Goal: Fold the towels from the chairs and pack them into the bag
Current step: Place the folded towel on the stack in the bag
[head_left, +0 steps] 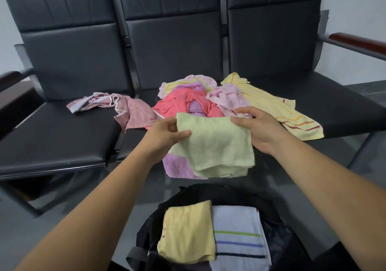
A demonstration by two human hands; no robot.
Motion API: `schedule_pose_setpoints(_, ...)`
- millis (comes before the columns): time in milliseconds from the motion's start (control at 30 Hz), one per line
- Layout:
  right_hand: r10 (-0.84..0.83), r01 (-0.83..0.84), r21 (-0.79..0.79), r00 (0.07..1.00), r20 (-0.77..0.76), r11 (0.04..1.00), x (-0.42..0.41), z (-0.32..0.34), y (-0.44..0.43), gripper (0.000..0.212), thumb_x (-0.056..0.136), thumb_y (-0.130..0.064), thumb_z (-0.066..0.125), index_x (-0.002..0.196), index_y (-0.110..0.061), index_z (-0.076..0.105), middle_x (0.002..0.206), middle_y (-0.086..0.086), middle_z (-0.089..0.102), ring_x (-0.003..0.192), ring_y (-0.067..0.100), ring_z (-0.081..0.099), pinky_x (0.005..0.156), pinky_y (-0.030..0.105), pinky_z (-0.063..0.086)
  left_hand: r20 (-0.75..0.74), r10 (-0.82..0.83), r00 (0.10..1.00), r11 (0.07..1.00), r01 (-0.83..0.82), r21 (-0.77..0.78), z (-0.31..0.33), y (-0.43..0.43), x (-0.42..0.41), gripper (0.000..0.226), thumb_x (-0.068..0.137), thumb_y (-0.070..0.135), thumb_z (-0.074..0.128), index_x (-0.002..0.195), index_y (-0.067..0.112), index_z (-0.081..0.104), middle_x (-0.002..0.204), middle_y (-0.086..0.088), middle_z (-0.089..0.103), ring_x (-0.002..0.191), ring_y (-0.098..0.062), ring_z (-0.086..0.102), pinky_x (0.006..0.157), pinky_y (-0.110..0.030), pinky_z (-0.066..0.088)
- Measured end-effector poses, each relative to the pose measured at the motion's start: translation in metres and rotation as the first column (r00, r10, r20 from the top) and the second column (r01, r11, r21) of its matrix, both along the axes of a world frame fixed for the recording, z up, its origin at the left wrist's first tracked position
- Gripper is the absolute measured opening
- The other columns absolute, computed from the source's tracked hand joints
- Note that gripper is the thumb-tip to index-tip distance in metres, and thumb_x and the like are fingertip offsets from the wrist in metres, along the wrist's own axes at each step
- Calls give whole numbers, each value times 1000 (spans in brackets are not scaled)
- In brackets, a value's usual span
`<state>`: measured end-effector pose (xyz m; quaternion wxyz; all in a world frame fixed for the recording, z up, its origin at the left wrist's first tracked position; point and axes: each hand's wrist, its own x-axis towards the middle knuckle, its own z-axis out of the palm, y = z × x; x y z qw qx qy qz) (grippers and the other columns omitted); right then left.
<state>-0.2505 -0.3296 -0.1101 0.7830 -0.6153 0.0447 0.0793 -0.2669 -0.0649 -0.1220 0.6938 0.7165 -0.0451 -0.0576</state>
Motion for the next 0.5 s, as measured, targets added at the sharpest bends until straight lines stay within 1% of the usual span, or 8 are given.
schedule_pose_setpoints(67, 39, -39, 29, 999, -2, 999, -5, 1, -5, 32, 87, 6, 73, 117, -6, 70, 124, 19, 66, 98, 26, 72, 81, 33, 62, 85, 47, 995, 981, -62, 185, -3, 1, 0, 25, 87, 4, 75, 112, 8, 74, 105, -10, 78, 104, -28, 73, 98, -41, 56)
schedule_pose_setpoints(133, 108, -108, -12, 994, 20, 994, -9, 1, -9, 43, 86, 13, 69, 126, -3, 66, 124, 12, 63, 109, 21, 68, 86, 28, 60, 123, 93, 988, 956, -123, 268, -5, -1, -3, 16, 86, 12, 79, 102, 13, 78, 96, -4, 79, 96, -23, 75, 96, -40, 57)
schedule_pose_setpoints(167, 135, -133, -59, 991, 25, 989, -12, -1, -11, 48, 85, 15, 69, 129, -3, 64, 124, 10, 63, 113, 20, 67, 91, 29, 58, 138, 105, 985, 949, -141, 283, -6, -2, -4, 13, 86, 15, 80, 99, 14, 78, 89, 0, 79, 88, -16, 75, 89, -35, 57)
schedule_pose_setpoints(233, 155, -138, -249, 987, 48, 958, -17, -5, -16, 51, 83, 13, 73, 130, -5, 64, 123, 10, 68, 114, 22, 68, 99, 35, 56, 157, 120, 980, 936, -164, 311, -9, -8, -8, 5, 87, 18, 79, 91, 16, 78, 70, 14, 73, 61, 3, 63, 64, -17, 48)
schedule_pose_setpoints(300, 159, -63, -588, 981, 113, 806, -22, -12, -22, 46, 81, 4, 80, 124, -10, 70, 117, 4, 71, 109, 19, 68, 99, 36, 55, 164, 119, 979, 921, -171, 351, -17, -15, -11, 8, 87, 21, 79, 82, 20, 74, 56, 21, 63, 48, 7, 51, 52, -8, 36)
schedule_pose_setpoints(367, 165, 17, -785, 975, 152, 620, -28, -20, -26, 38, 80, -5, 84, 115, -14, 73, 112, -1, 69, 104, 15, 64, 90, 29, 51, 140, 113, 984, 927, -155, 342, -27, -24, -15, 8, 87, 22, 80, 81, 21, 74, 59, 22, 66, 54, 9, 56, 56, -5, 39)
schedule_pose_setpoints(400, 155, 47, -810, 973, 169, 585, -31, -23, -28, 32, 80, -8, 84, 110, -16, 74, 107, -3, 68, 99, 14, 62, 83, 26, 47, 121, 108, 987, 937, -142, 319, -32, -28, -18, 6, 87, 21, 80, 84, 20, 75, 64, 20, 69, 60, 10, 60, 62, -6, 42)
schedule_pose_setpoints(500, 120, 92, -796, 972, 202, 598, -40, -32, -38, 15, 82, -9, 82, 94, -15, 75, 82, -10, 63, 76, 7, 56, 62, 16, 38, 67, 101, 993, 970, -113, 217, -53, -39, -24, 6, 89, 22, 77, 95, 19, 76, 92, 11, 77, 94, -4, 70, 88, -22, 49)
